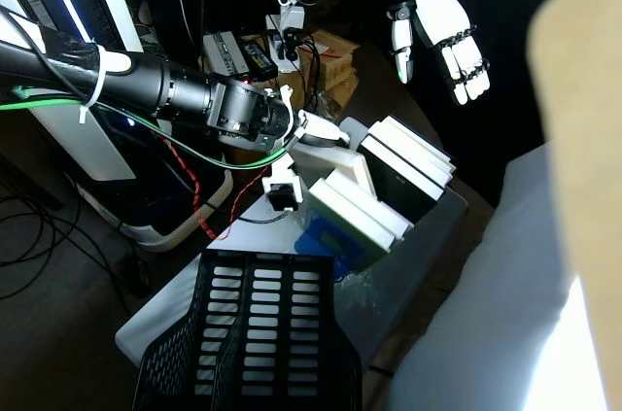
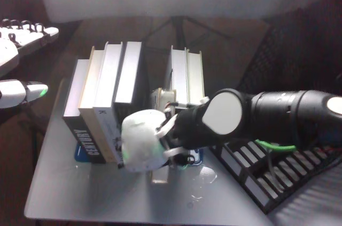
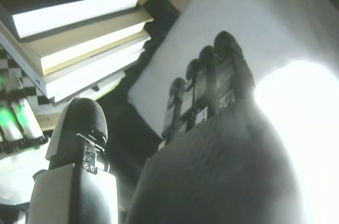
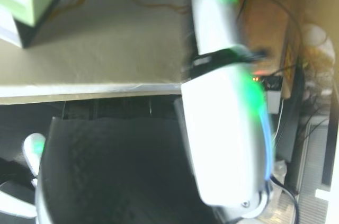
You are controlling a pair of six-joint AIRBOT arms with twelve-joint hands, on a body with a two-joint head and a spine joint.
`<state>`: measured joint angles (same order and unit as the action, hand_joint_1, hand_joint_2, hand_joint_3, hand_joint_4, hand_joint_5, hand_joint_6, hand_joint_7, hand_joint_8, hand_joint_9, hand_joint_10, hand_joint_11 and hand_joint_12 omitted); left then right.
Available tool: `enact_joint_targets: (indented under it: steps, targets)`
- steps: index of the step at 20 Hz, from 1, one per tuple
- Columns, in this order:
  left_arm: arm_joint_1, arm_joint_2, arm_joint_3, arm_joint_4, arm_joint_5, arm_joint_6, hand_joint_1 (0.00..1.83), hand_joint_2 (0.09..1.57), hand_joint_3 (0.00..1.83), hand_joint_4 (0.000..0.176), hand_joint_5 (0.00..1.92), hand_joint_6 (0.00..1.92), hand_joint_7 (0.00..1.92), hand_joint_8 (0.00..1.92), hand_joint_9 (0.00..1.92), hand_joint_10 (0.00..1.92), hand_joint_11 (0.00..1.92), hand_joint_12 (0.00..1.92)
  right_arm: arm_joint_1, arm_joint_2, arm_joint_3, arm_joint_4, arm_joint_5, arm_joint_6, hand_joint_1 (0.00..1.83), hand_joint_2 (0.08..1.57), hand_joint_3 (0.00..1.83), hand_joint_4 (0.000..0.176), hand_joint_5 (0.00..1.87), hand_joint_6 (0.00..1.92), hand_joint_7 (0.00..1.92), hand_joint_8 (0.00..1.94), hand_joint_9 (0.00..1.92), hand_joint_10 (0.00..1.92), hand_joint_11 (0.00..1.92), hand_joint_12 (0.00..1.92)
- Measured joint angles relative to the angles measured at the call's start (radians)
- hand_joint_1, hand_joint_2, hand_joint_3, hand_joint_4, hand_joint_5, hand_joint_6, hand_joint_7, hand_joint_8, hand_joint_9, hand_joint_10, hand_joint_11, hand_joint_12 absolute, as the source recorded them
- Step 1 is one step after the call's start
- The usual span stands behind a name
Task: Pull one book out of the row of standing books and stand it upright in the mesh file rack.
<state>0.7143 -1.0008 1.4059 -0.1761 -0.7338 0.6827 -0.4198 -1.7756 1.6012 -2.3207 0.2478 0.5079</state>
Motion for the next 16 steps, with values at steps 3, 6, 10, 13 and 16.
enact_joint_targets:
  steps: [3,6,10,13,16]
  targets:
    - [0.000,0.000,-0.001,-0.003,0.002,0.000,0.57,1.31,0.00,0.072,0.00,0.00,0.00,0.00,0.00,0.00,0.00,0.19,0.000,0.004,0.001,-0.011,0.014,-0.008,1.21,1.09,0.00,0.000,1.22,0.68,1.35,1.63,1.31,1.77,1.25,1.92]
    - [0.000,0.000,-0.001,-0.003,0.001,0.000,0.56,1.32,0.00,0.071,0.00,0.00,0.00,0.00,0.00,0.00,0.00,0.18,-0.001,0.008,0.006,-0.011,0.021,-0.006,1.22,1.07,0.00,0.000,1.28,0.56,1.33,1.76,1.35,1.90,1.36,1.92]
    - [0.000,0.000,-0.001,-0.004,0.000,0.000,0.57,1.31,0.00,0.067,0.00,0.00,0.00,0.00,0.00,0.00,0.00,0.31,-0.001,0.010,0.011,-0.010,0.022,0.000,1.18,1.15,0.00,0.000,1.09,0.90,1.32,1.91,1.38,1.91,1.36,1.92]
    - [0.000,0.000,-0.001,-0.004,0.000,0.000,0.56,1.32,0.00,0.076,0.00,0.00,0.00,0.00,0.00,0.00,0.00,0.23,-0.001,0.010,0.012,-0.010,0.021,0.000,1.20,1.10,0.00,0.000,1.20,0.71,1.32,1.60,1.29,1.70,1.22,1.88]
    - [0.000,0.000,-0.001,-0.003,0.000,0.000,0.57,1.32,0.00,0.069,0.00,0.00,0.00,0.00,0.00,0.00,0.00,0.27,-0.001,0.010,0.013,-0.009,0.021,0.000,1.15,1.22,0.00,0.000,0.94,1.15,1.28,1.83,1.26,1.89,1.22,1.92]
